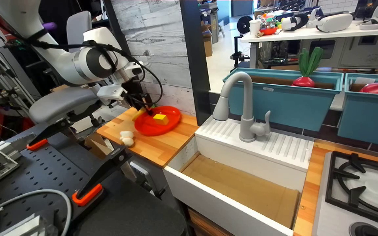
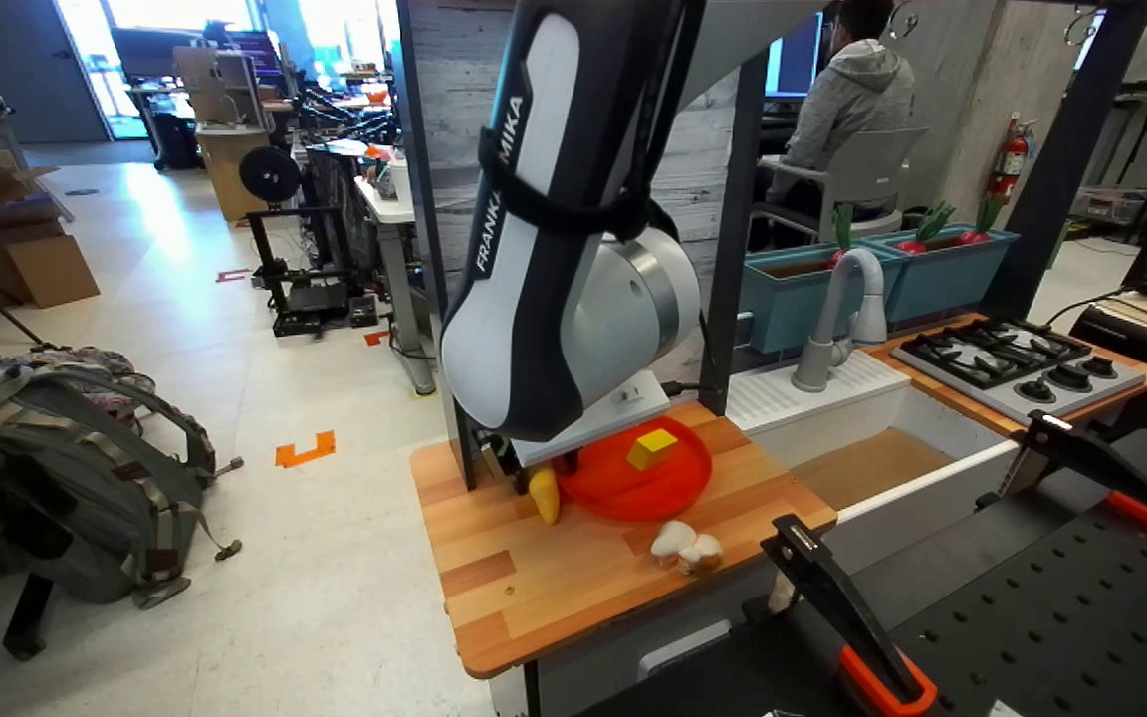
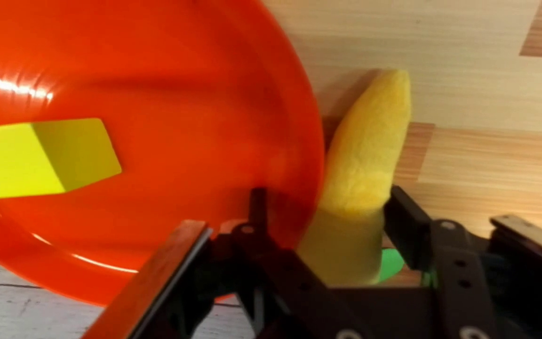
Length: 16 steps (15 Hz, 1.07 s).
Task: Move the carrot to the right
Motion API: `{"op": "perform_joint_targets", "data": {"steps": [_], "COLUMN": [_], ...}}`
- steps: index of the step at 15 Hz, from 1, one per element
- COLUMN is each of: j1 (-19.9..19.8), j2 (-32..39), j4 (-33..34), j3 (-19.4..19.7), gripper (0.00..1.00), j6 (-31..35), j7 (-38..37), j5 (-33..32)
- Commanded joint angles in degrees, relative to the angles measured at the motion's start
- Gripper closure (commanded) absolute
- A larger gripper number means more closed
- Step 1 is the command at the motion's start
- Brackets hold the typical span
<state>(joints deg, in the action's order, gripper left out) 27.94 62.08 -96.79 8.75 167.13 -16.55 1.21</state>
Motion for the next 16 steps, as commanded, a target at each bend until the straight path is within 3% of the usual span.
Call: {"op": "perform_joint_targets", "data": {"steps": [1, 10, 11, 16], "j1": [1.41, 2.65, 3.11, 4.92], "j2": [-0.67, -1.62, -1.32, -0.63], "j4": [-0.76, -0.96, -0.86, -0.53], "j3": [1.49, 1.72, 2.14, 4.10], "gripper": [0.02, 0.00, 0.22, 0.59], "j6": [-0.54, 0.63, 1.07, 1.21], "j7": [-1.82, -2.21, -2.41, -3.01], "j5": [-1.08, -1.34, -1.45, -1.79]}}
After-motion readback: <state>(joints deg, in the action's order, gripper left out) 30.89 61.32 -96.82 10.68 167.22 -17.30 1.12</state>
